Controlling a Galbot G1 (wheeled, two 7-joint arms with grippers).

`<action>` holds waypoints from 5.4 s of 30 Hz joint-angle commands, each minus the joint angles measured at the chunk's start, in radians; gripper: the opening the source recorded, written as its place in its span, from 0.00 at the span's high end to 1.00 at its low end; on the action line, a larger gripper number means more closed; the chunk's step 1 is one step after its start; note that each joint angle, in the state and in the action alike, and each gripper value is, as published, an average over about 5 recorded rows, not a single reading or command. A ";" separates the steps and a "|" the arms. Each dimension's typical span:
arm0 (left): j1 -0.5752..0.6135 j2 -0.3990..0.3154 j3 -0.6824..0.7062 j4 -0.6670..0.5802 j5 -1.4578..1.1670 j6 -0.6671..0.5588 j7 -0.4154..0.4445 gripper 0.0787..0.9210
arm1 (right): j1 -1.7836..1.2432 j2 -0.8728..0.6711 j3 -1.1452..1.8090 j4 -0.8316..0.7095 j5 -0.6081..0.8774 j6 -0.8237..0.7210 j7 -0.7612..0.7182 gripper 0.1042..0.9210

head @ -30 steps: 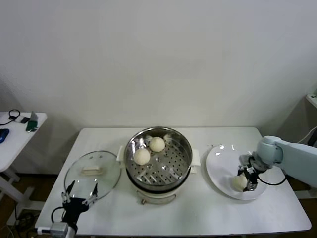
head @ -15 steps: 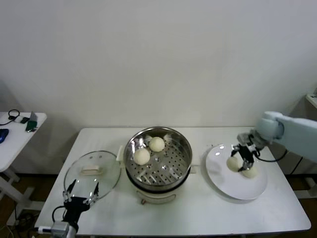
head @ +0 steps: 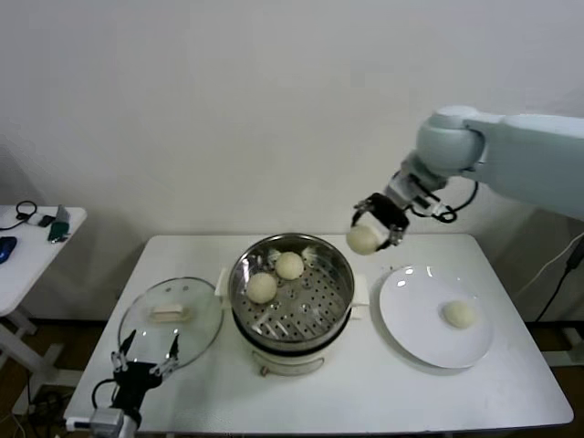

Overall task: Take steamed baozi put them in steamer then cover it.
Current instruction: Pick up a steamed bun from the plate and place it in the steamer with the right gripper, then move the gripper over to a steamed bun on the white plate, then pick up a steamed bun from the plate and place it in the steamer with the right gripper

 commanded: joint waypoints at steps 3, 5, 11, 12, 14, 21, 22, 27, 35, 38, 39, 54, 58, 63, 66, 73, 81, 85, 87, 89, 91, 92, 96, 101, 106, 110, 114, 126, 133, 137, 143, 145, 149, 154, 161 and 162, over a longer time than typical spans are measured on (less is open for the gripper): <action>0.001 -0.004 -0.003 -0.002 0.001 0.001 0.001 0.12 | -0.117 0.207 0.036 0.182 -0.192 0.068 0.063 0.30; 0.001 -0.005 -0.004 -0.002 0.001 0.001 0.001 0.12 | -0.153 0.230 0.032 0.165 -0.212 0.063 0.068 0.31; 0.005 -0.004 -0.010 -0.002 -0.002 -0.001 0.001 0.12 | -0.239 0.296 0.030 0.087 -0.279 0.057 0.082 0.31; 0.006 -0.004 -0.012 -0.002 -0.003 -0.001 0.001 0.12 | -0.249 0.305 0.031 0.073 -0.288 0.057 0.082 0.31; 0.008 -0.004 -0.013 -0.003 -0.005 -0.001 0.001 0.12 | -0.265 0.319 0.031 0.044 -0.303 0.058 0.081 0.31; 0.013 -0.003 -0.014 -0.002 -0.007 -0.006 0.000 0.12 | -0.313 0.351 0.031 -0.031 -0.350 0.060 0.084 0.31; 0.013 -0.003 -0.014 -0.002 -0.007 -0.006 0.000 0.12 | -0.318 0.355 0.031 -0.039 -0.355 0.060 0.084 0.31; 0.014 -0.001 -0.014 -0.002 -0.008 -0.007 0.000 0.12 | -0.338 0.367 0.031 -0.063 -0.362 0.059 0.086 0.31; 0.014 0.003 -0.014 -0.003 -0.011 -0.008 0.001 0.12 | -0.339 0.378 0.034 -0.061 -0.341 0.061 0.081 0.30; 0.014 0.003 -0.014 -0.005 -0.012 -0.007 0.002 0.12 | -0.308 0.365 0.042 -0.058 -0.309 0.071 0.052 0.23; 0.014 0.003 -0.013 -0.006 -0.012 -0.007 0.002 0.12 | -0.291 0.356 0.044 -0.058 -0.293 0.077 0.035 0.21; 0.010 0.009 -0.007 -0.005 -0.011 -0.006 0.004 0.12 | 0.073 -0.032 -0.193 -0.231 0.236 -0.121 -0.122 0.12; 0.003 0.013 -0.003 0.002 -0.011 -0.005 0.004 0.12 | 0.110 -0.160 -0.313 -0.292 0.253 -0.193 -0.118 0.12; -0.007 0.010 0.002 0.005 -0.008 -0.001 0.006 0.12 | 0.002 -0.306 -0.350 -0.330 0.124 -0.198 -0.108 0.12; -0.008 0.006 0.002 0.009 -0.002 0.001 0.007 0.12 | -0.105 -0.359 -0.287 -0.338 0.034 -0.206 -0.094 0.12; -0.003 -0.009 -0.002 0.019 0.008 0.000 0.006 0.12 | -0.433 -0.395 -0.020 -0.418 -0.101 -0.233 -0.066 0.12; 0.003 -0.026 -0.004 0.033 0.018 -0.006 0.004 0.12 | -0.634 -0.360 0.154 -0.505 -0.168 -0.241 -0.049 0.12; 0.005 -0.033 -0.003 0.034 0.023 -0.007 0.003 0.12 | -0.706 -0.340 0.220 -0.543 -0.203 -0.246 -0.037 0.12; 0.007 -0.034 -0.003 0.033 0.024 -0.008 0.004 0.12 | -0.741 -0.329 0.255 -0.562 -0.217 -0.253 -0.029 0.12; 0.010 -0.033 -0.004 0.032 0.025 -0.008 0.004 0.12 | -0.772 -0.320 0.287 -0.575 -0.222 -0.261 -0.022 0.12; 0.012 -0.031 -0.005 0.031 0.024 -0.008 0.003 0.12 | -0.800 -0.311 0.318 -0.583 -0.224 -0.269 -0.015 0.12; 0.013 -0.030 -0.005 0.031 0.024 -0.008 0.003 0.12 | -0.810 -0.306 0.329 -0.587 -0.225 -0.272 -0.011 0.12; 0.015 -0.026 -0.006 0.028 0.024 -0.008 0.004 0.12 | -0.834 -0.291 0.361 -0.608 -0.230 -0.277 0.002 0.12; 0.018 -0.025 -0.005 0.025 0.023 -0.009 0.004 0.12 | -0.852 -0.284 0.386 -0.617 -0.231 -0.278 0.019 0.12; 0.020 -0.025 -0.004 0.019 0.024 -0.009 0.004 0.12 | -0.864 -0.278 0.407 -0.619 -0.231 -0.278 0.030 0.12; 0.021 -0.024 -0.004 0.016 0.024 -0.009 0.004 0.12 | -0.867 -0.276 0.413 -0.621 -0.232 -0.277 0.035 0.15; 0.024 -0.024 -0.003 0.012 0.024 -0.009 0.004 0.12 | -0.864 -0.281 0.417 -0.618 -0.234 -0.275 0.033 0.21; 0.022 -0.028 0.001 0.003 0.026 -0.010 0.004 0.12 | -0.714 -0.323 0.340 -0.536 -0.148 -0.276 -0.003 0.33; 0.015 -0.014 -0.001 0.001 0.019 -0.007 0.003 0.12 | -0.230 -0.295 -0.011 -0.378 0.124 -0.285 -0.027 0.33; 0.010 -0.007 0.000 0.001 0.009 -0.007 0.001 0.12 | 0.018 -0.205 -0.126 -0.295 0.267 -0.299 -0.042 0.33; 0.005 -0.001 0.003 0.001 -0.002 -0.008 0.001 0.12 | 0.155 -0.073 -0.114 -0.181 0.389 -0.355 -0.020 0.33; 0.004 0.000 0.003 0.000 -0.007 -0.007 0.001 0.12 | 0.148 -0.042 -0.085 -0.127 0.445 -0.389 0.011 0.33; -0.002 0.000 0.002 -0.003 -0.012 -0.006 0.001 0.12 | 0.088 0.009 -0.032 -0.031 0.519 -0.449 0.085 0.33; -0.012 -0.005 -0.001 -0.013 -0.010 0.002 0.004 0.12 | -0.024 0.069 -0.011 0.008 0.498 -0.486 0.139 0.33; -0.016 -0.007 -0.008 -0.017 -0.012 0.007 0.006 0.12 | -0.152 0.120 -0.001 -0.022 0.375 -0.501 0.167 0.33; -0.016 -0.007 -0.009 -0.017 -0.012 0.008 0.007 0.12 | -0.163 0.124 -0.002 -0.027 0.362 -0.501 0.168 0.33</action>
